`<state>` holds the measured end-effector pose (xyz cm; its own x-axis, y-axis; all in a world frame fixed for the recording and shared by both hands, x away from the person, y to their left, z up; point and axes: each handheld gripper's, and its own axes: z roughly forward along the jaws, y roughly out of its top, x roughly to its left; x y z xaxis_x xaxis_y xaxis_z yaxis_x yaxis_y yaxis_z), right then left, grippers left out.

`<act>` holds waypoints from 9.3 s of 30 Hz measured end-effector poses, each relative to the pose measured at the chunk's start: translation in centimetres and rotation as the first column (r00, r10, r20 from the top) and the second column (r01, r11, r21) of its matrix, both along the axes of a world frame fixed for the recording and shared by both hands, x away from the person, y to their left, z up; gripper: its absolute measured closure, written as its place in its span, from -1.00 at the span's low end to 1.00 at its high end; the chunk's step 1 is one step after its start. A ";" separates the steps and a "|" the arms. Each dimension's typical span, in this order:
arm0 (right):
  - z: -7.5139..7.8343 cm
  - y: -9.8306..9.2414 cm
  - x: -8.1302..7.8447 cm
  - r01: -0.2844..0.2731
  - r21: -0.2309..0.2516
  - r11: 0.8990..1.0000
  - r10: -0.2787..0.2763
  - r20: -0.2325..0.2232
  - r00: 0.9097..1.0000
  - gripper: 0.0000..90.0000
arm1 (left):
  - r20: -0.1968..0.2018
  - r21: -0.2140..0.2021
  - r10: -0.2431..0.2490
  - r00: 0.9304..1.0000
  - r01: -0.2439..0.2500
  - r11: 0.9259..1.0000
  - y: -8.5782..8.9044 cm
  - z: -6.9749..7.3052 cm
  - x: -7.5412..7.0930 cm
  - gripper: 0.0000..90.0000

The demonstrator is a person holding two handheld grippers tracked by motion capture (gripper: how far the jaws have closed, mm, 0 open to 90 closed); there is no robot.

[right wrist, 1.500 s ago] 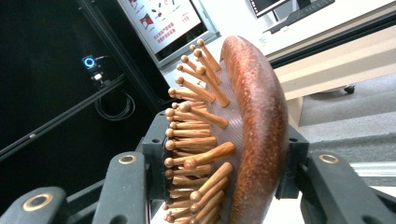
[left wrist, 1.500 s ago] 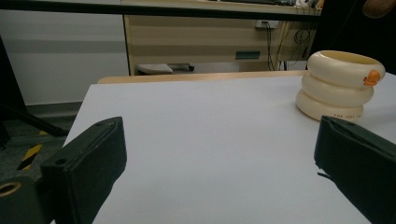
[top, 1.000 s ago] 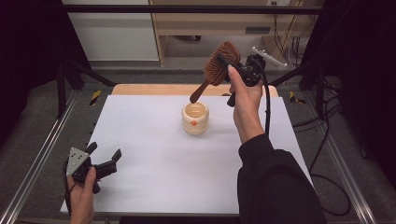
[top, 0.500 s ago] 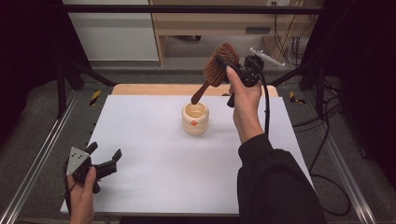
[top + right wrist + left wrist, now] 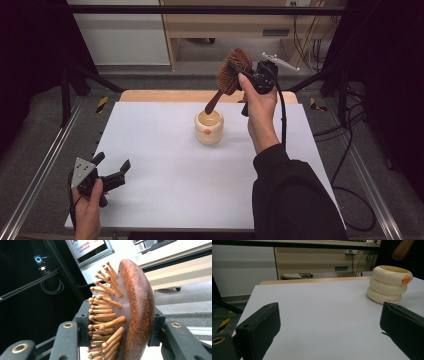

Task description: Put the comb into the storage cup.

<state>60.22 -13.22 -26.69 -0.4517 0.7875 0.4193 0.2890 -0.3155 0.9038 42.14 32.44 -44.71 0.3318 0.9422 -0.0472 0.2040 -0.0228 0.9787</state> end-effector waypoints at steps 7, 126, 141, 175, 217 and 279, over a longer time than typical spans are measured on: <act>-0.3 0.4 0.1 -0.005 -0.027 1.000 0.005 -0.003 1.000 0.13 | 0.000 -0.002 0.000 1.000 0.000 1.000 0.0 0.0 0.0 -0.93; -6.8 3.1 2.1 -0.027 -0.132 0.991 0.013 -0.105 0.994 0.12 | -0.002 -0.004 -0.017 1.000 0.017 1.000 -0.1 0.0 0.1 -0.95; -6.9 3.2 2.1 -0.027 -0.132 0.991 0.013 -0.108 0.994 0.12 | 0.002 -0.003 -0.012 1.000 0.012 1.000 -0.1 0.0 0.1 -0.95; -8.1 3.8 2.5 -0.039 -0.113 0.993 0.024 -0.129 0.991 0.12 | 0.001 -0.010 -0.012 1.000 0.012 1.000 0.1 0.0 0.1 -0.95; -9.2 4.0 2.5 -0.048 -0.080 0.996 0.035 -0.152 0.988 0.12 | 0.002 -0.009 -0.014 1.000 0.014 1.000 0.1 0.1 0.1 -0.95; -10.7 2.3 2.9 -0.046 -0.008 0.999 0.043 -0.200 0.979 0.08 | 0.000 -0.009 -0.013 1.000 0.013 1.000 0.1 0.0 0.1 -0.95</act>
